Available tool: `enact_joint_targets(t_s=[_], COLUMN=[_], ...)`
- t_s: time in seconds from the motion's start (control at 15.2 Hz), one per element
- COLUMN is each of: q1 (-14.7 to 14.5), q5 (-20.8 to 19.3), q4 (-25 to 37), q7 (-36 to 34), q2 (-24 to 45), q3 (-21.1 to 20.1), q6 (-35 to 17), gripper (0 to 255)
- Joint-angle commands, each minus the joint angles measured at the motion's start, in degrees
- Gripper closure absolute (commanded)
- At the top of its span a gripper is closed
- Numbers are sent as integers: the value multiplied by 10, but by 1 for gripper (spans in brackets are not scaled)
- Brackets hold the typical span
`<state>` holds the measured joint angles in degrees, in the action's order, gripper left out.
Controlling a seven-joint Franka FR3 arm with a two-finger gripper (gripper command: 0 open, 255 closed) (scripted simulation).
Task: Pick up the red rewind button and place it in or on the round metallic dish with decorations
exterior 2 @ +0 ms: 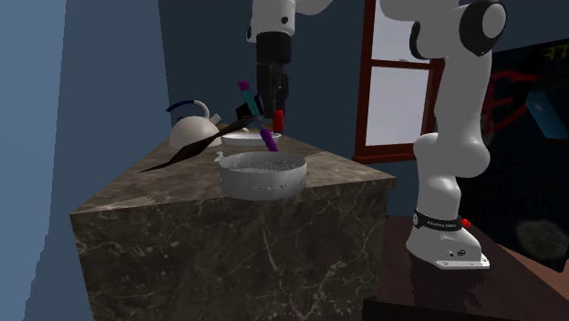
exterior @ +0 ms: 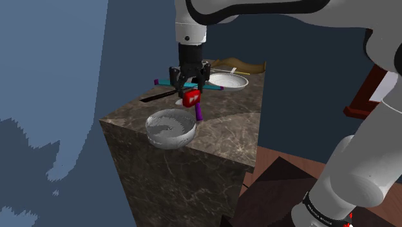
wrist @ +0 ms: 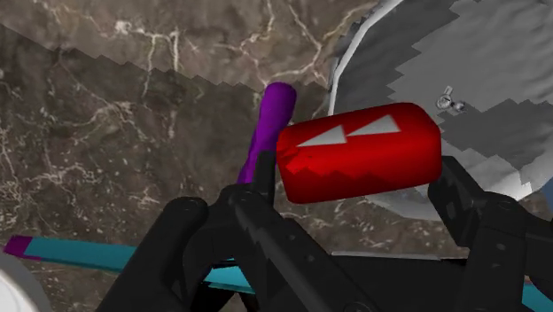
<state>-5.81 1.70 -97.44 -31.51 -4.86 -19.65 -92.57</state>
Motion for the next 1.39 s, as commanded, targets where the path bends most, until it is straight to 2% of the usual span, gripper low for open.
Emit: enact_joint_targets(t_s=[0.0,0.26,1.06,1.32], q1=[-12,-43,-40,-40], q5=[-10,-37,-31,-31], q4=[37,115,4,-2], q7=[-32,-92,-88,-88], q2=[32,101,86,85], q3=[-17,-46,-43,-43], q6=[7,21,-76,-82], gripper=[255,255,255,255])
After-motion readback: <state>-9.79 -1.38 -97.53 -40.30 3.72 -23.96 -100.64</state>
